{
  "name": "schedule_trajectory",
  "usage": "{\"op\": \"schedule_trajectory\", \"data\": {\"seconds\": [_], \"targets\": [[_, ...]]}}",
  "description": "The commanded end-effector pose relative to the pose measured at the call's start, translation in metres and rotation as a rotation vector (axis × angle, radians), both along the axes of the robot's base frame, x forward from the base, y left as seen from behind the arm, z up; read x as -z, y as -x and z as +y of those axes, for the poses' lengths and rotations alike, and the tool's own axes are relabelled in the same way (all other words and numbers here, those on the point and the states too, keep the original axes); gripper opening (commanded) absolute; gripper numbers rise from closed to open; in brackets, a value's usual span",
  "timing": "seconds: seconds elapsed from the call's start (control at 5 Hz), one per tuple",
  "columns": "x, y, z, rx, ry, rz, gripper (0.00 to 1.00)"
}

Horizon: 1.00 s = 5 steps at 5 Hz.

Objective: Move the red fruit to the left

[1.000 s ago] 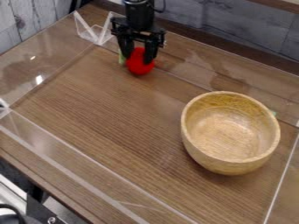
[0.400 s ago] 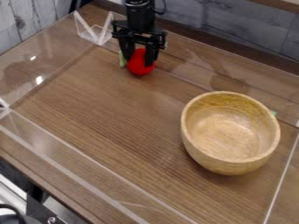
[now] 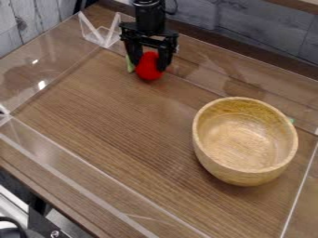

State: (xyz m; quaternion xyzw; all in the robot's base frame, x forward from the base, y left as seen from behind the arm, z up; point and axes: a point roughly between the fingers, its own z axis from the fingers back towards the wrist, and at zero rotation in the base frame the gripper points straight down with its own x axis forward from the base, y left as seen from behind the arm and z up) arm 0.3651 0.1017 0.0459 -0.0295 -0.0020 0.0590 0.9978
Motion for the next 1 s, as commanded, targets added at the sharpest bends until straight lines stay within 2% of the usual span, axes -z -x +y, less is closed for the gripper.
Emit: {"op": "schedule_trajectory", "data": {"seconds": [0.0, 0.2, 0.4, 0.8], "targets": [[-0.030, -0.012, 0.004, -0.011, -0.025, -0.088, 0.00], [-0.034, -0.012, 0.005, -0.018, -0.019, -0.092, 1.00], [-0.040, -0.012, 0.006, -0.026, -0.012, -0.097, 1.00], [-0.039, -0.014, 0.003, -0.026, -0.010, -0.099, 1.00]]}}
